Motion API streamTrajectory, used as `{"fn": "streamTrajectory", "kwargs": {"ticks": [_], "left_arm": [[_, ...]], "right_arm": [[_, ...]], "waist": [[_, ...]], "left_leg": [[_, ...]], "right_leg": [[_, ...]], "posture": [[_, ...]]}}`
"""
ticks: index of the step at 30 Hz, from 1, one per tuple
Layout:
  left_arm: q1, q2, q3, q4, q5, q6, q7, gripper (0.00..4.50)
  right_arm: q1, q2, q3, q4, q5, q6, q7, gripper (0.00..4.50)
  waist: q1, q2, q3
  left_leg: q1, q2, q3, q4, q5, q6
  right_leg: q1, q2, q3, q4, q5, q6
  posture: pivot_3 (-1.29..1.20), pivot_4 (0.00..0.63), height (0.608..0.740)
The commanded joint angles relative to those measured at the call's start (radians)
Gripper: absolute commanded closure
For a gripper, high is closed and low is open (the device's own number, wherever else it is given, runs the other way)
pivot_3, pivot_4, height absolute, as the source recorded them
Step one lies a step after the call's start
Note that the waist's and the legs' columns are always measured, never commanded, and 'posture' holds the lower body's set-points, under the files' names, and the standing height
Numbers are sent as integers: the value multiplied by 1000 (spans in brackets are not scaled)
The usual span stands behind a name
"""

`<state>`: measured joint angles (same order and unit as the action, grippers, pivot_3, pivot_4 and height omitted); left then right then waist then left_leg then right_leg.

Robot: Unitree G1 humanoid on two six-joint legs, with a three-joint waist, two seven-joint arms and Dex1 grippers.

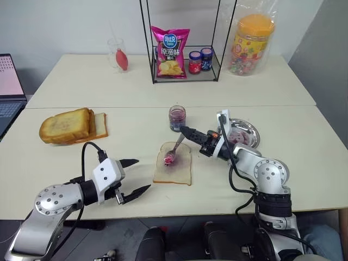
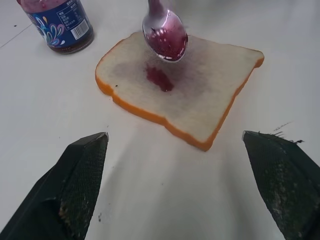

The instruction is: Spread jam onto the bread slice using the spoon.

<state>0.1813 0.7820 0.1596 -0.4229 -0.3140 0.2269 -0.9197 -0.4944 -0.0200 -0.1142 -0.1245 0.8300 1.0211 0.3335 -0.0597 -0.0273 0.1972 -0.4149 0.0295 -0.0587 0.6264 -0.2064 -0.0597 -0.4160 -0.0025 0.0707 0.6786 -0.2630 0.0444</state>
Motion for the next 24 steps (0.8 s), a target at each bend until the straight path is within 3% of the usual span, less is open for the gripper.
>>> {"fn": "streamTrajectory", "kwargs": {"ticks": [1,11,19,24], "left_arm": [[-16,3,15,-9,-12,-22,-7,0],[-38,3,-1,-19,-6,-9,-2,0],[-63,1,-10,-31,-9,18,4,0],[-57,-1,-6,-29,-9,16,2,0]], "right_arm": [[-23,14,41,97,-67,-92,30,4482],[-56,29,-4,186,-77,-134,-6,4482],[-95,-51,-93,214,-56,-120,-13,4482],[-85,-83,-112,128,12,-36,-17,4482]], "waist": [[-1,0,0],[-1,0,0],[1,0,0],[0,0,0]], "left_leg": [[0,0,0,0,0,0],[-1,1,1,0,0,0],[-1,0,2,0,0,0],[-1,1,2,0,0,0]], "right_leg": [[0,1,0,0,0,-1],[-3,1,1,1,0,0],[-2,1,1,1,1,0],[-3,1,1,1,1,0]], "posture": [[0,150,740],[0,150,740],[0,150,740],[0,150,740]]}}
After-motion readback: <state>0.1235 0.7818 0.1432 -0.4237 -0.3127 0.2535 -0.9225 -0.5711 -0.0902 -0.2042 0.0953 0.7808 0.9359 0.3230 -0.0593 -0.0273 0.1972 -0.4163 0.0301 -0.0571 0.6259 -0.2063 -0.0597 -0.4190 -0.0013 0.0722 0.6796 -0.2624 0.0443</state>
